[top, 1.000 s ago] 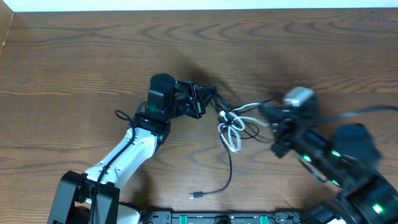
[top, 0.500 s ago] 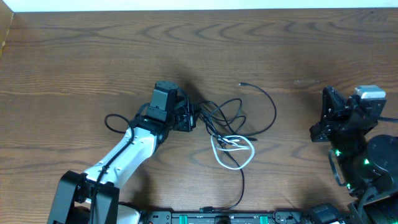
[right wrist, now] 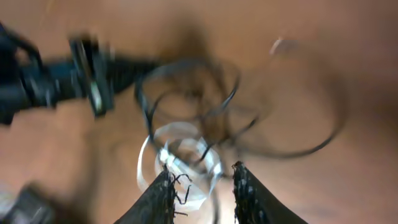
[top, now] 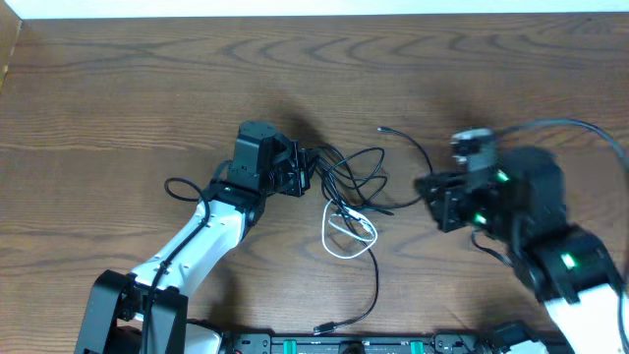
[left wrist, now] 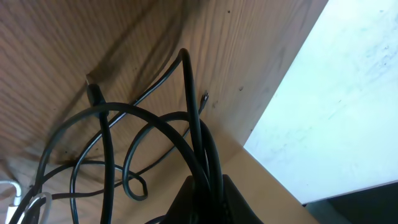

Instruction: Untangle cables

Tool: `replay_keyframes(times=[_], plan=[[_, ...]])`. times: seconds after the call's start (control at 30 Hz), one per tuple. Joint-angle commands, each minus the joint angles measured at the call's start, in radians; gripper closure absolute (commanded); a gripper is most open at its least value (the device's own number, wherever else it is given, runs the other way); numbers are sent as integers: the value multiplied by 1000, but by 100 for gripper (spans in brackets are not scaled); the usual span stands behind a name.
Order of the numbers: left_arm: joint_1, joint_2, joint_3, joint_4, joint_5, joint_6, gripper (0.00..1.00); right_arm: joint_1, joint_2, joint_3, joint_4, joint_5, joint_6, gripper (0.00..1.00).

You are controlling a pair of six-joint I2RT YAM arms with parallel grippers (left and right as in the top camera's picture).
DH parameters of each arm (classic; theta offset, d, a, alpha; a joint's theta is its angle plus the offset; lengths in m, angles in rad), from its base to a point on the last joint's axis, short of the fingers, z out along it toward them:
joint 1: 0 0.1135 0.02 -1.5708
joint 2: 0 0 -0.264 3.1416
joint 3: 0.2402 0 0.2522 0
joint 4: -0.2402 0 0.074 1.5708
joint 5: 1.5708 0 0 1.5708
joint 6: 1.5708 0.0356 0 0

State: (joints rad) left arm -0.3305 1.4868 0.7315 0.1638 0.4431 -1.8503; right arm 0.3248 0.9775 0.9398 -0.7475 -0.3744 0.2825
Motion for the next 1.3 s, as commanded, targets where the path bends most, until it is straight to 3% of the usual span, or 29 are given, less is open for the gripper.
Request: replay_keyframes(times=[0.0, 0.2, 0.33, 0.47, 0.53, 0.73, 0.87, 1.03, 1.2, 1.27], plan=[[5, 0, 7, 3, 9, 18, 92, 24, 89, 13, -37, -210, 10, 71], [5, 0, 7, 3, 9, 18, 92, 68, 222, 13, -137, -287, 9, 69], [5, 0, 7, 3, 9, 18, 92, 111, 252, 13, -167, -280, -1, 60], [5, 0, 7, 3, 9, 18, 92, 193, 253, -11, -140, -117, -28, 33], [5, 0, 7, 2, 9, 18, 92, 239, 254, -40, -102, -18, -11, 25], [5, 0, 7, 2, 10, 18, 92, 344, 256, -193, 132, 96, 74, 25], [5, 0, 7, 2, 10, 18, 92, 358, 265, -290, 254, 303, 181, 24], [5, 0, 7, 2, 10, 18, 92, 357, 269, -346, 446, 420, 201, 12], [5, 0, 7, 2, 10, 18, 92, 358, 272, -349, 553, 218, 49, 15], [5, 0, 7, 2, 10, 18, 92, 358, 284, -349, 563, 180, 27, 29]])
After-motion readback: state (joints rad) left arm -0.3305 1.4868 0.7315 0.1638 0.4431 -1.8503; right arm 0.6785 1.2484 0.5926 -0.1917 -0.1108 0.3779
